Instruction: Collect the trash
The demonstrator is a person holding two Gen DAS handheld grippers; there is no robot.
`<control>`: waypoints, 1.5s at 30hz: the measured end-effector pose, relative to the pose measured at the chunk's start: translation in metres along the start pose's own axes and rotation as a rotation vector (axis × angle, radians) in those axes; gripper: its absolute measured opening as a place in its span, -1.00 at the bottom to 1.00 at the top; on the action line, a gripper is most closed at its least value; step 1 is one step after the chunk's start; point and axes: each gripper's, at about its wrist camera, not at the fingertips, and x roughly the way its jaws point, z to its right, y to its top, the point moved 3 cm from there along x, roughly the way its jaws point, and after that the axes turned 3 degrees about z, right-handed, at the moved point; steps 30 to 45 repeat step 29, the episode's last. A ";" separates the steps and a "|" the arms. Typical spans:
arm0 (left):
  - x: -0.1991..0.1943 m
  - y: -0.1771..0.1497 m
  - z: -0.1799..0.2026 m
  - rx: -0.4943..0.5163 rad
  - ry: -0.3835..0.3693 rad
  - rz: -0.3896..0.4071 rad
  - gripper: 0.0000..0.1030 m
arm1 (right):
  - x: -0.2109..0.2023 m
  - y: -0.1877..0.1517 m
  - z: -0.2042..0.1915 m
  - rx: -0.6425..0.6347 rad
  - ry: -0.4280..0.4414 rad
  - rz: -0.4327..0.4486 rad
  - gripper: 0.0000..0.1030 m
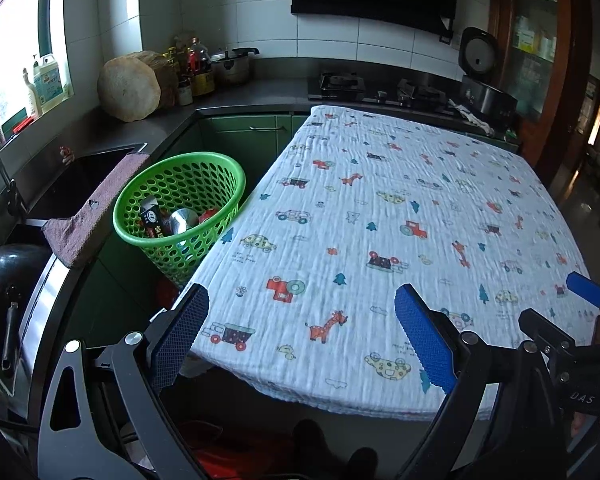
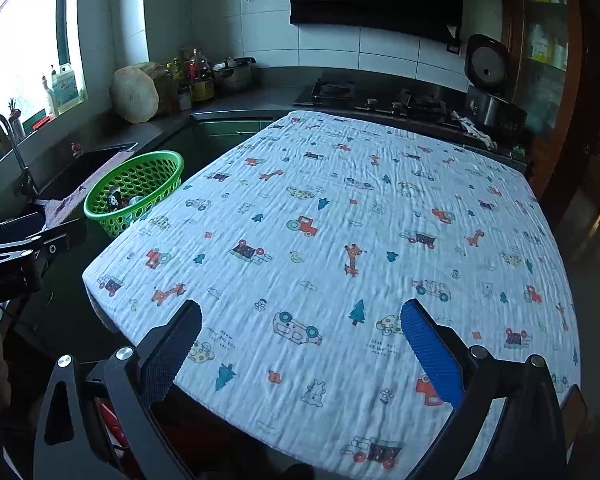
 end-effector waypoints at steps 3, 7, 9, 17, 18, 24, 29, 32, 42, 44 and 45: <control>0.000 0.000 0.000 0.002 0.002 0.000 0.81 | 0.000 0.001 -0.002 -0.004 0.000 -0.003 0.87; -0.001 0.001 0.000 -0.002 -0.004 0.001 0.81 | 0.001 0.001 -0.002 0.000 -0.003 -0.004 0.87; -0.001 0.002 0.000 -0.004 -0.007 0.005 0.81 | 0.000 0.001 -0.002 0.001 -0.005 -0.003 0.87; -0.002 0.002 0.002 -0.009 -0.003 0.015 0.78 | -0.002 0.000 0.001 0.007 -0.005 -0.001 0.87; -0.002 0.003 0.002 -0.008 -0.004 0.013 0.80 | -0.002 0.000 0.002 0.008 -0.006 -0.001 0.87; 0.001 0.003 0.004 -0.017 -0.010 0.000 0.81 | -0.002 -0.001 0.006 0.017 -0.010 0.000 0.87; 0.003 0.002 0.007 -0.014 -0.014 -0.005 0.81 | -0.002 -0.002 0.006 0.019 -0.010 0.000 0.87; 0.003 0.002 0.007 -0.014 -0.014 -0.005 0.81 | -0.002 -0.002 0.006 0.019 -0.010 0.000 0.87; 0.003 0.002 0.007 -0.014 -0.014 -0.005 0.81 | -0.002 -0.002 0.006 0.019 -0.010 0.000 0.87; 0.003 0.002 0.007 -0.014 -0.014 -0.005 0.81 | -0.002 -0.002 0.006 0.019 -0.010 0.000 0.87; 0.003 0.002 0.007 -0.014 -0.014 -0.005 0.81 | -0.002 -0.002 0.006 0.019 -0.010 0.000 0.87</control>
